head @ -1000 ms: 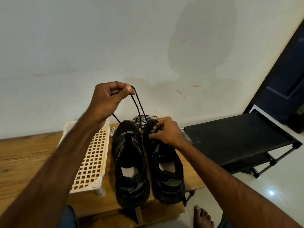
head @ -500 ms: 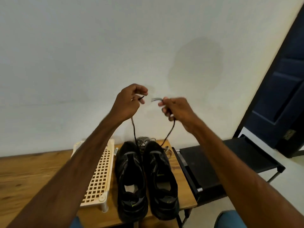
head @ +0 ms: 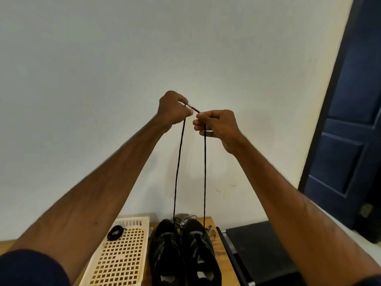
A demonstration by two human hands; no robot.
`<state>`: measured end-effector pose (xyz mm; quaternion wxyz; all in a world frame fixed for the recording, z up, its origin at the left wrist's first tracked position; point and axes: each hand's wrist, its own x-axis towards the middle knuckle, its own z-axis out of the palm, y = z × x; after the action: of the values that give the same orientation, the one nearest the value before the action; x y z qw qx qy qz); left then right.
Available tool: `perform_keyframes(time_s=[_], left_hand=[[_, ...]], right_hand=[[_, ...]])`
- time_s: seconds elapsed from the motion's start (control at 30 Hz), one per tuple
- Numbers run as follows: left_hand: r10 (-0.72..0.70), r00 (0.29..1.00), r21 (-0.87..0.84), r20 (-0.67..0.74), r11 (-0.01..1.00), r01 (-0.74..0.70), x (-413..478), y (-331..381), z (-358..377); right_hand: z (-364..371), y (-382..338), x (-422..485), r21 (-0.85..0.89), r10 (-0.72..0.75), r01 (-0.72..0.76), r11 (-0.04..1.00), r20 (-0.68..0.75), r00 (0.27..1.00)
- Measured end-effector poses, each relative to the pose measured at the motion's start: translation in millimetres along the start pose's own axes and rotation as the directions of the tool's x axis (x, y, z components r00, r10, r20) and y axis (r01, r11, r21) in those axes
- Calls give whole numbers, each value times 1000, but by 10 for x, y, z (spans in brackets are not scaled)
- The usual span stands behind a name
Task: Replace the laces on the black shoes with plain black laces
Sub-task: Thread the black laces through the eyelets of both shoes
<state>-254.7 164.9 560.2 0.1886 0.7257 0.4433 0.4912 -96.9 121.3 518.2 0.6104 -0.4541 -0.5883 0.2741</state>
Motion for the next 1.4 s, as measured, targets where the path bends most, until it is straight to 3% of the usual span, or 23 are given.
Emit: perform_keyframes(time_s=[0.17,0.37,0.57,0.83,0.9,1.03,1.1,1.2,1.33,1.4], left_hand=[[58,998,-182,4,982,-56,35,307,-122],[115,993,-208,-3,972,-113,-14,583,-86],[172,980,-12,97,985,-171,-75,438,33],[70,966,-370,251,929,28,-68,269,52],[76,973,-425,220,905,25,-84,234,94],[141,990,-408,33,906,-115,-92,197,229],[114,992,-427,-50,895,-125,-84,209,287],[21,998,-556,-60,830,-50,-29,241,328],[-1,999,-681,-39,731,-26,-2,247,391],[3,999,-714,-41,699,-32,-11,249,443]], right_hand=[[41,-258,53,-6,-53,53,999,-48,997],[37,-362,56,-63,-71,62,996,-151,986],[-23,-370,43,-70,-99,87,994,-180,979],[-93,-376,81,-212,-164,142,967,-90,982],[-86,-335,73,-257,-190,172,951,-44,981],[-68,-215,65,-217,-204,189,958,-50,978],[-83,-116,68,-203,-176,166,965,-30,984],[-105,284,-39,-308,-70,85,947,61,996],[-53,1359,-611,-603,167,-34,797,166,972],[-1,1962,-992,-666,334,-145,732,166,928]])
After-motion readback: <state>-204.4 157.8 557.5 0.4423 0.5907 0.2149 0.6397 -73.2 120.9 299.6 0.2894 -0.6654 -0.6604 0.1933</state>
